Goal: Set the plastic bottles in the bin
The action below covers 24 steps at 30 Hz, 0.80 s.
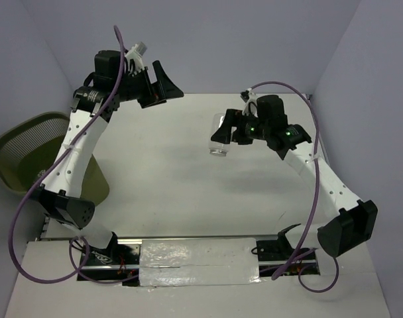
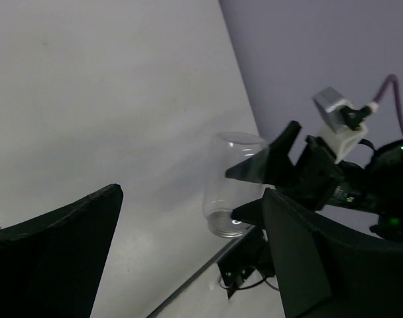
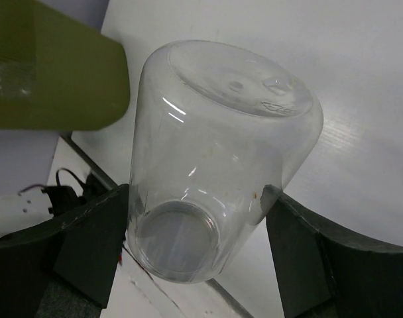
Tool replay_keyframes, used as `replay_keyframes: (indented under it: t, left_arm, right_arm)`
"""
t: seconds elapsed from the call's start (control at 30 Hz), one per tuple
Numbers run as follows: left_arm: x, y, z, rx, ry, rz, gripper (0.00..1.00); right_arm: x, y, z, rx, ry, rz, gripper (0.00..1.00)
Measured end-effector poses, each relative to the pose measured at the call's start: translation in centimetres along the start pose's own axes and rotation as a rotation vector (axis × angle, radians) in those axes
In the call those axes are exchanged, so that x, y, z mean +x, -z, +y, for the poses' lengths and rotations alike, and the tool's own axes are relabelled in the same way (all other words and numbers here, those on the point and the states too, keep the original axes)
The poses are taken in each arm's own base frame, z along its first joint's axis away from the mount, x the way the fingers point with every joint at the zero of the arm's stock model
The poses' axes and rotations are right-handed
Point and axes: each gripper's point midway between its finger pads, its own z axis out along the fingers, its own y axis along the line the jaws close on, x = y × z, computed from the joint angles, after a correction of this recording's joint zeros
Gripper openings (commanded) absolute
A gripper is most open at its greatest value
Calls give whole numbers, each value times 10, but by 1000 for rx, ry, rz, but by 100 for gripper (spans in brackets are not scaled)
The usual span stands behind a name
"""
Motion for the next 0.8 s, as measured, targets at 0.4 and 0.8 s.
replay_keyframes:
  t: [0.4, 0.8]
  left_arm:
    - [72, -52, -31, 193, 46, 293, 99]
    - [94, -57, -44, 253, 36, 352, 99]
  right_arm:
    - [25, -4, 25, -85, 122, 113, 63]
    - [25, -2, 40, -121, 167, 126, 63]
